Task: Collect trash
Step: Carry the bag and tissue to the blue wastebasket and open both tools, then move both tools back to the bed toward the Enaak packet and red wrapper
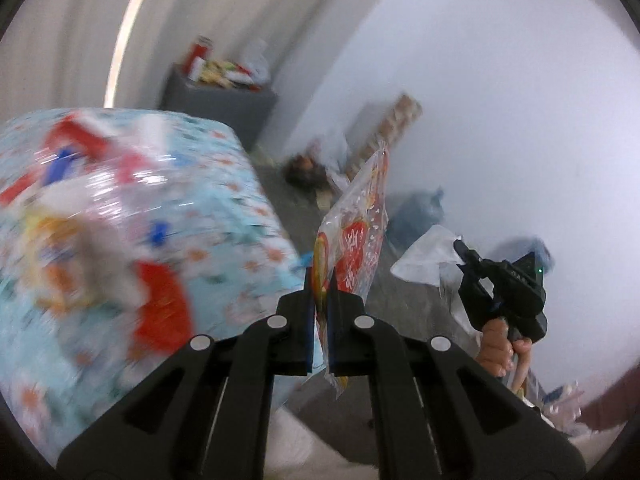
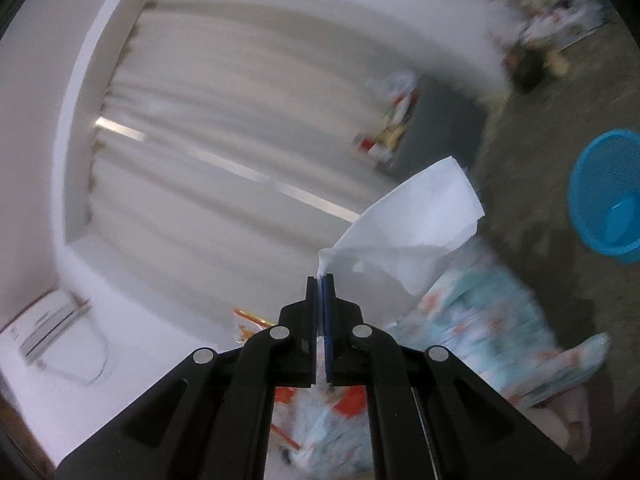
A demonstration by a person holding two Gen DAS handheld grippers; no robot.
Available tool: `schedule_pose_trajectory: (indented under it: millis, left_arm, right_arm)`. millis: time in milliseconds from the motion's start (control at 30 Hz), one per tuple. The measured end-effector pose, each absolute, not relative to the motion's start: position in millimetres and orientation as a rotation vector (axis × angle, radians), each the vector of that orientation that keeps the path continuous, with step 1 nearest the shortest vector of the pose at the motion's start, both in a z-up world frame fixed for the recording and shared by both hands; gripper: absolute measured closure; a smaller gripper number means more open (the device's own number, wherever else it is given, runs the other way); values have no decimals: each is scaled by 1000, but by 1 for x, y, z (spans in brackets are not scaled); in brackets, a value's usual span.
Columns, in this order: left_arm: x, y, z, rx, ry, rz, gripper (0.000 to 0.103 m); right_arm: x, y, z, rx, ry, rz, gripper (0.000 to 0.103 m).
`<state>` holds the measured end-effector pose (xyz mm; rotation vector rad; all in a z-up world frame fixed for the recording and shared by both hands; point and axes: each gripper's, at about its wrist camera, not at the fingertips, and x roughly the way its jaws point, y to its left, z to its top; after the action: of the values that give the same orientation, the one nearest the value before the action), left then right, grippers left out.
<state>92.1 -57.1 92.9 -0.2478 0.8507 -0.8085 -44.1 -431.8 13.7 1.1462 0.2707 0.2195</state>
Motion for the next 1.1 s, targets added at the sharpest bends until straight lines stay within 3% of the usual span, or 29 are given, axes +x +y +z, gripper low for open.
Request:
schedule_pose_trajectory:
  millis: [233,400,633,667,700,733,767,800,833,967,1100]
  left_arm:
    - [159,-229,72,2,969,-890,99]
    - [200,-339,3,188,1063,-842,98]
    - [249,-429,-94,296,1184,-794,98]
    - [254,-438,-102,305,1188,-788,96]
    - [259,-449,-113,315,1194,-785,87]
    - [261,-457,-119,321,1200,-785,79]
    - [264,-466,-128,330,1207,-780,61]
    - [266,-476,-134,337,1198,-761,53]
    - [267,-478,-137,336,1181,-743,51]
    - [263,-491,-134,331,1139,-749,44]
    - [247,-485,-111,340,1104,-812,39]
  right_arm:
    - [-41,-511,-32,1180,319,-52,100]
    - [-11,-548,-85,1208,449,-169,100]
    - [41,-590,-169,1241,615,-260,98]
    - [49,-597,-181,1240,630,-264,98]
    - [58,-604,-193,1240,656,-274,98]
    - [67,-609,-205,1244,691,-288,91]
    - [73,-613,-215,1247,716,-294,82]
    - [79,-617,-227,1250,752,-318,56]
    - [81,-619,-236,1248,778,-359,48]
    - [74,-624,-250,1274,798,-391,48]
    - [55,-615,-234,1258,734,-414,41]
